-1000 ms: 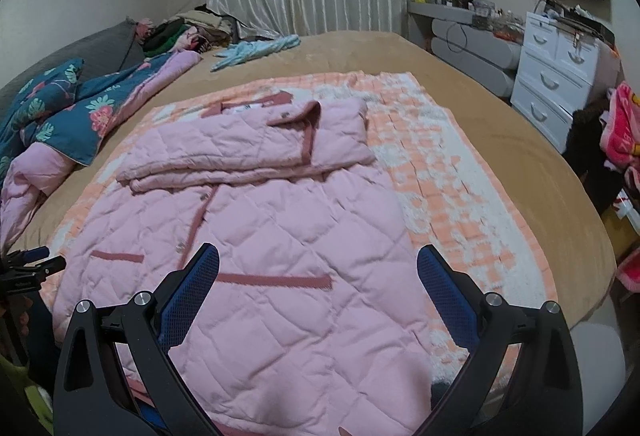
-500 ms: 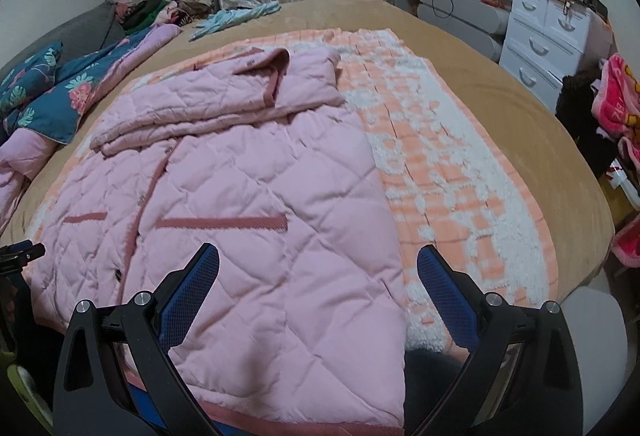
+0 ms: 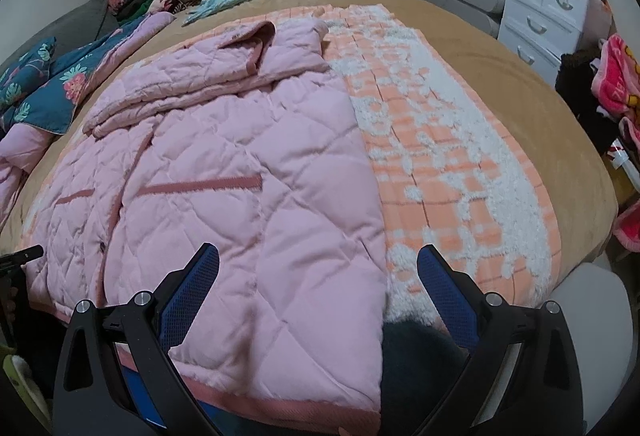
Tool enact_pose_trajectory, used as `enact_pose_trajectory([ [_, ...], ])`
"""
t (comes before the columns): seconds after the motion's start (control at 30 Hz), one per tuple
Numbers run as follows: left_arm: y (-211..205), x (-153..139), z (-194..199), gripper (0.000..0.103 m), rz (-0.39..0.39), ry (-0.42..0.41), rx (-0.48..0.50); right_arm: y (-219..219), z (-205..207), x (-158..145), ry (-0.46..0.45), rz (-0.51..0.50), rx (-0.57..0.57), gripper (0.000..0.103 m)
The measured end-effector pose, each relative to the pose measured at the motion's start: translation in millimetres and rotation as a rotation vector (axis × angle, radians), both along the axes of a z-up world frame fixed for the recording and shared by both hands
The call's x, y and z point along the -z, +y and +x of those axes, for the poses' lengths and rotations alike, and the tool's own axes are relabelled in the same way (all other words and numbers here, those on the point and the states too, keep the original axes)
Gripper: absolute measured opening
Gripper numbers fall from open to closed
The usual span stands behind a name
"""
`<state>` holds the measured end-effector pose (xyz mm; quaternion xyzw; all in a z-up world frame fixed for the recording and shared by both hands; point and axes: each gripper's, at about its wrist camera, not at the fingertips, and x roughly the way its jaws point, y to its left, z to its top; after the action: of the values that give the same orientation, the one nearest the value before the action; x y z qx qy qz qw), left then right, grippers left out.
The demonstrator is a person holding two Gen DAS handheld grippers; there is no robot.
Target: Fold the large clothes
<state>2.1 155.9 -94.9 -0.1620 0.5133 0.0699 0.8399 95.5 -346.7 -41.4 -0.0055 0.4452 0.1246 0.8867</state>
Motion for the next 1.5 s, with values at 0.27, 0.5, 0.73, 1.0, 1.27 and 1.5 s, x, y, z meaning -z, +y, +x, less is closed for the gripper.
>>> enact_pose_trajectory([
  [0.27,3,18,0,0.094,-0.059,0.047,-0.001,-20,-7,23,0.083,0.022,0.017,0.099],
  [0.5,0,24,-7,0.094,-0.068,0.062,-0.005,-7,-16,37,0.131,0.040,-0.069,0.095],
  [0.73,-7,26,-14,0.094,-0.057,0.077,0.016,8,-22,39,0.107,0.027,-0.112,0.046],
  [1.0,-11,28,-13,0.094,-0.046,0.087,0.032,11,-29,-35,-0.153,0.206,-0.181,0.024],
  [1.27,-28,23,-29,0.069,-0.036,0.069,0.097,14,-2,-75,-0.246,0.329,-0.174,0.023],
  [1.5,-51,-2,-41,0.014,0.086,-0.032,0.166,12,-3,-69,-0.254,0.342,-0.134,0.023],
])
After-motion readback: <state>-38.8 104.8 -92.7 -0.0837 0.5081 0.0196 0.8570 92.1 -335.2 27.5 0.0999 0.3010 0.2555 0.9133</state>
